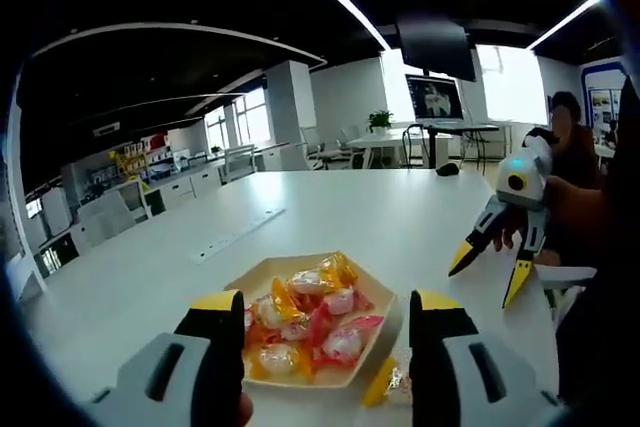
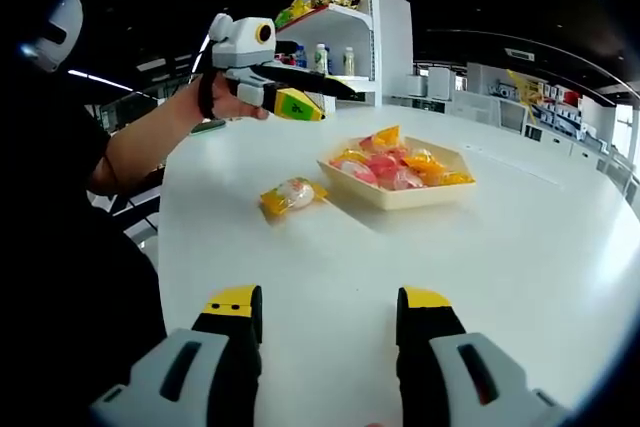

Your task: Pick up the marshmallows scattered on the table and place them into the bowl on the table

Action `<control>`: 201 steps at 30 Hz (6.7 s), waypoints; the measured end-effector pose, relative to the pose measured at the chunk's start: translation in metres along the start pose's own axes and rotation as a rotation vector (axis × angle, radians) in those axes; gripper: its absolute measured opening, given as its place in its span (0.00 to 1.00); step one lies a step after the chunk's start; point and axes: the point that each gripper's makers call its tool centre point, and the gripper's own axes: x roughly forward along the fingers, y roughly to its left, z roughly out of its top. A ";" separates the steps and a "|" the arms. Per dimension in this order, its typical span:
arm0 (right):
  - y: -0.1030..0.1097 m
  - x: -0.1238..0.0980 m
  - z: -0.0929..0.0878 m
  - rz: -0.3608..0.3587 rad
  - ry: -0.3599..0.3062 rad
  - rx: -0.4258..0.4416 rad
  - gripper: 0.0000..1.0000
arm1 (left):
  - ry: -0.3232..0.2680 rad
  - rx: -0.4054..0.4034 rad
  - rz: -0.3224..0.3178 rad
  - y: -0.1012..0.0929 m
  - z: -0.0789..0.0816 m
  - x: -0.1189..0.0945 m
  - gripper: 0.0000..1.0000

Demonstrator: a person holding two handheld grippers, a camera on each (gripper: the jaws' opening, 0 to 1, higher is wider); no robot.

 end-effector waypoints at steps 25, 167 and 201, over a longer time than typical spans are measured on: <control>0.000 -0.001 0.001 0.001 0.001 -0.005 0.54 | 0.030 0.102 -0.146 -0.028 -0.010 -0.008 0.64; 0.000 -0.004 -0.007 -0.008 0.019 0.002 0.53 | 0.307 0.041 -0.314 -0.074 -0.101 0.003 0.41; -0.001 -0.004 -0.006 -0.014 0.018 0.000 0.53 | 0.314 0.045 -0.295 -0.069 -0.102 0.003 0.31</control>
